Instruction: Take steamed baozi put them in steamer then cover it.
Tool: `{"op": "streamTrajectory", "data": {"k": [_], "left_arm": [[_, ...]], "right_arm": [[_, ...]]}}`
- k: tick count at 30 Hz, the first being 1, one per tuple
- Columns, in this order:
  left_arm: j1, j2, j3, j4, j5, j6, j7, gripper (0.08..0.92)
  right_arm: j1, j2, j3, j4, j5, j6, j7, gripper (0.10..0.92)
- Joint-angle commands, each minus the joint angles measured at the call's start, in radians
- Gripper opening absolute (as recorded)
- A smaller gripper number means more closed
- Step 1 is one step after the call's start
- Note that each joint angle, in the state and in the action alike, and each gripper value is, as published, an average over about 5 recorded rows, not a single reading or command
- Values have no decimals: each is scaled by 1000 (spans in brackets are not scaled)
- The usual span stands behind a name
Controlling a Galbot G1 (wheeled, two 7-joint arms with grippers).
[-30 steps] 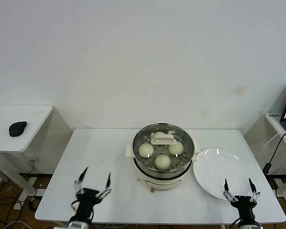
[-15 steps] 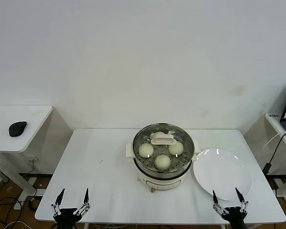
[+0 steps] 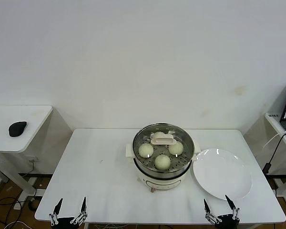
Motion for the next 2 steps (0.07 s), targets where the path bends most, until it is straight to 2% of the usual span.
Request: {"op": "streamTrajectory", "data": {"k": [1, 2], "left_arm": [[16, 5, -19, 14, -20, -3, 19, 823], [16, 6, -20, 14, -20, -3, 20, 823]], "right_arm": [[-19, 0, -13, 19, -14, -23, -7, 823], [-18, 0, -13, 20, -15, -24, -5, 823]]}}
